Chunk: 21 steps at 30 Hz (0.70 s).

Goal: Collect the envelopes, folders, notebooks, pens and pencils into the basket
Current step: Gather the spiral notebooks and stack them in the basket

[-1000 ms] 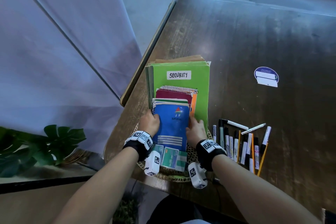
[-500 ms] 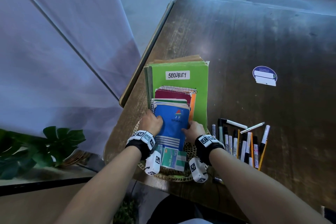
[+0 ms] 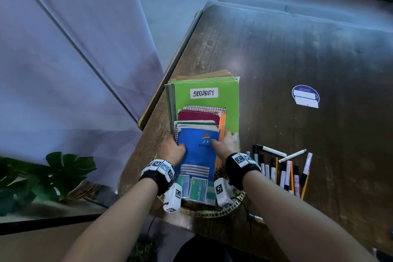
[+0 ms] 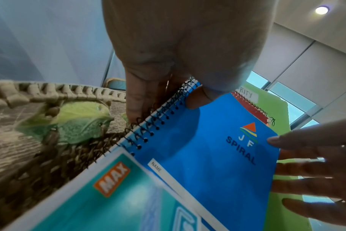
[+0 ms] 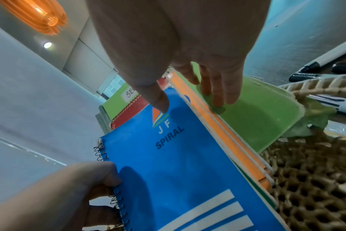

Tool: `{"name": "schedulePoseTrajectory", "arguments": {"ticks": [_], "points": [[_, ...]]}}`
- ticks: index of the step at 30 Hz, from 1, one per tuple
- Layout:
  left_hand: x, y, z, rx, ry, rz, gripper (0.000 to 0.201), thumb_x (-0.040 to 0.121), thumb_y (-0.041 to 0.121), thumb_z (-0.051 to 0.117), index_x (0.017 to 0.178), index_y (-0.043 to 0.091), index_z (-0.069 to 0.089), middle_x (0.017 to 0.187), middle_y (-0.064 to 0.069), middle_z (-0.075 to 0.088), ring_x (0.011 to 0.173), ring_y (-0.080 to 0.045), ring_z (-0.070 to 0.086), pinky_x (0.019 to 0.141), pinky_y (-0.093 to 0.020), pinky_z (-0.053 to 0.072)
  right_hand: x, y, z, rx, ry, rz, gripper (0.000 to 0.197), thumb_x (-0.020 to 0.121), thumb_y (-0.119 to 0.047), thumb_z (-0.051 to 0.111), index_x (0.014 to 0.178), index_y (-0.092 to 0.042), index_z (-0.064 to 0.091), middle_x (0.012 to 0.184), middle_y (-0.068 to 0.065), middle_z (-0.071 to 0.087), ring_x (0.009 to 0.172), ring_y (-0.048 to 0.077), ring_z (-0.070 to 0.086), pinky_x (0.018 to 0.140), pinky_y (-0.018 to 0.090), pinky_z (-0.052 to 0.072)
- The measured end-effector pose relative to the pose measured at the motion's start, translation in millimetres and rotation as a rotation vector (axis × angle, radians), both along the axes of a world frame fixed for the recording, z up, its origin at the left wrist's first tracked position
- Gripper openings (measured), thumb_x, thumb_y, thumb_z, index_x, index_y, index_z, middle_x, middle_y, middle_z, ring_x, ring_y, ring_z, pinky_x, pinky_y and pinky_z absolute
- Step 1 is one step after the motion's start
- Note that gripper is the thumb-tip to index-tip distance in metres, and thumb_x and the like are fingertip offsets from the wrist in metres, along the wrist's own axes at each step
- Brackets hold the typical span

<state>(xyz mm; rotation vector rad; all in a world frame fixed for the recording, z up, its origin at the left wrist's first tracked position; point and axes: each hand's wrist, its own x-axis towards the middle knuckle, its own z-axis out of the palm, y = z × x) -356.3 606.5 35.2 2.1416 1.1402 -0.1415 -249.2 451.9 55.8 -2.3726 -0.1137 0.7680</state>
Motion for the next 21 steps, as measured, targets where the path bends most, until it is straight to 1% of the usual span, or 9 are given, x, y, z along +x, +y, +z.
{"name": "schedulePoseTrajectory", "arguments": {"ticks": [4,7,10,11,13,14,17,19,21], "points": [[-3,3,1,-0.019,-0.028,-0.018,0.023,0.087,0.025,0.056,0.104,0.009,0.059,0.093,-0.011,0.064,0.079,-0.032,0.058,0.071,-0.034,0.046,-3,2,-5,0.076,0.089,-0.017,0.067,0.088,-0.032,0.065,0.146,-0.014,0.037,0.141,0.012,0.033,0.125,0.034,0.047,0.105,0.045,0.045],[-11,6,1,-0.115,-0.147,-0.007,0.023,0.089,0.023,0.058,0.110,0.014,0.061,0.097,-0.004,0.066,0.086,-0.028,0.060,0.075,-0.035,0.046,-5,-3,-10,0.176,0.145,-0.042,0.082,0.084,-0.030,0.067,0.155,-0.025,0.025,0.145,0.005,0.028,0.131,0.032,0.043,0.108,0.049,0.043],[-16,14,-5,-0.240,-0.180,0.057,0.047,0.083,0.032,0.063,0.128,0.020,0.053,0.115,-0.002,0.065,0.099,-0.024,0.061,0.087,-0.036,0.048,-4,-7,-13,0.260,0.185,-0.046,0.084,0.084,-0.027,0.066,0.156,-0.028,0.022,0.147,0.000,0.027,0.133,0.028,0.042,0.108,0.048,0.044],[-15,17,-6,-0.294,-0.181,0.083,0.060,0.079,0.035,0.065,0.135,0.021,0.047,0.122,-0.001,0.063,0.103,-0.024,0.061,0.091,-0.038,0.048,-3,-8,-14,0.281,0.193,-0.045,0.084,0.084,-0.026,0.065,0.156,-0.028,0.023,0.147,0.000,0.028,0.132,0.027,0.042,0.107,0.047,0.045],[-14,23,-6,-0.387,-0.181,0.111,0.079,0.079,0.032,0.068,0.148,0.022,0.031,0.133,0.002,0.055,0.110,-0.025,0.059,0.092,-0.037,0.047,1,-7,-12,0.277,0.193,-0.033,0.078,0.085,-0.025,0.063,0.154,-0.024,0.028,0.146,0.002,0.032,0.131,0.025,0.044,0.108,0.046,0.044],[-12,25,-8,-0.405,-0.181,0.107,0.081,0.081,0.027,0.069,0.150,0.021,0.027,0.134,-0.002,0.053,0.110,-0.026,0.059,0.090,-0.037,0.047,2,-8,-11,0.255,0.174,-0.024,0.073,0.085,-0.024,0.062,0.152,-0.021,0.032,0.144,0.004,0.036,0.130,0.024,0.045,0.108,0.045,0.043],[-7,23,-8,-0.338,-0.203,0.086,0.066,0.079,0.022,0.069,0.139,0.021,0.043,0.129,-0.008,0.052,0.097,-0.023,0.059,0.086,-0.039,0.052,7,-11,-8,0.078,0.004,-0.046,0.060,0.086,-0.023,0.056,0.144,-0.016,0.042,0.140,0.008,0.042,0.128,0.026,0.044,0.109,0.044,0.039],[-5,21,-8,-0.282,-0.201,0.099,0.065,0.079,0.022,0.069,0.139,0.020,0.045,0.126,-0.006,0.042,0.099,-0.021,0.053,0.091,-0.036,0.049,13,-15,-6,-0.029,-0.146,-0.112,0.062,0.086,-0.019,0.054,0.146,-0.016,0.038,0.143,0.009,0.037,0.128,0.027,0.040,0.108,0.043,0.036],[-5,21,-8,-0.262,-0.211,0.095,0.065,0.083,0.018,0.068,0.142,0.017,0.042,0.125,-0.005,0.038,0.102,-0.022,0.048,0.092,-0.033,0.044,21,-18,-4,-0.028,-0.193,-0.133,0.068,0.091,-0.016,0.053,0.154,-0.016,0.026,0.151,0.009,0.030,0.133,0.029,0.036,0.111,0.043,0.033]]}}
